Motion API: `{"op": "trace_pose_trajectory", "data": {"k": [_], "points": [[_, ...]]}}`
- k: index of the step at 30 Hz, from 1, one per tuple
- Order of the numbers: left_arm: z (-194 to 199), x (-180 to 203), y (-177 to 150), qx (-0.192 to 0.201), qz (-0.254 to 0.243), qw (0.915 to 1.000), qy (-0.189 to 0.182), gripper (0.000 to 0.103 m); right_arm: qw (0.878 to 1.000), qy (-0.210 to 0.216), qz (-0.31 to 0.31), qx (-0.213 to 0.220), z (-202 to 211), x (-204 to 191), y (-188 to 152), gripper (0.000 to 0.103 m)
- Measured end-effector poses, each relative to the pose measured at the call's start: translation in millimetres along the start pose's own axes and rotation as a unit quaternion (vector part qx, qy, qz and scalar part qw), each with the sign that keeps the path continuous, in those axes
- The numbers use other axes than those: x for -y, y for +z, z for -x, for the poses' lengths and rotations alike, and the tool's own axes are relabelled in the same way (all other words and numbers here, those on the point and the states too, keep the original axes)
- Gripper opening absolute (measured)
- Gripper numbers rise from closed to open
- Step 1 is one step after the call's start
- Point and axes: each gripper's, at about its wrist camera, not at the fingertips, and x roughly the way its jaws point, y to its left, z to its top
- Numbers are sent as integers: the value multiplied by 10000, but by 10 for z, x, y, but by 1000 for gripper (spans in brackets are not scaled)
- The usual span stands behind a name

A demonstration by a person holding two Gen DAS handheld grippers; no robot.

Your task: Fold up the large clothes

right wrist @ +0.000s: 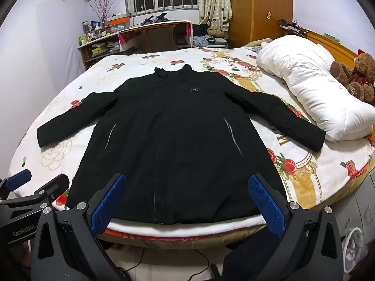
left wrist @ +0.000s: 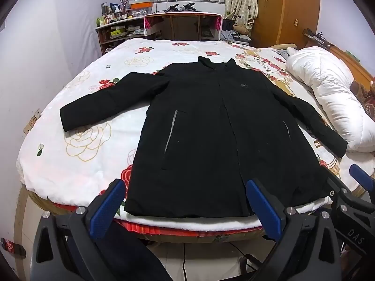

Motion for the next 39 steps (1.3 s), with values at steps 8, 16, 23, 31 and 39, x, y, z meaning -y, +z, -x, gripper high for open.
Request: {"op": "trace_pose_trajectory", "data": {"k": [8, 16, 23, 31, 39], "points": [[10, -57, -40, -2, 58, 10000, -77, 103, 10000, 78, -12, 53, 5, 17, -4, 103], [-32, -35, -11, -44, 104, 9999, -36, 103, 9999, 9, 0, 115, 19, 38, -5, 103], [-36, -43, -14, -41, 118, 9999, -1, 103, 9999, 76, -30, 114, 10, 39, -11, 103], [-31, -25, -4, -5, 90, 9999, 47, 103, 9999, 46, -36, 130, 8, 48, -8, 103], [-31, -31, 2, -2, 118, 9999, 49, 103, 9999, 55, -35, 123, 12, 49, -1, 103]]}}
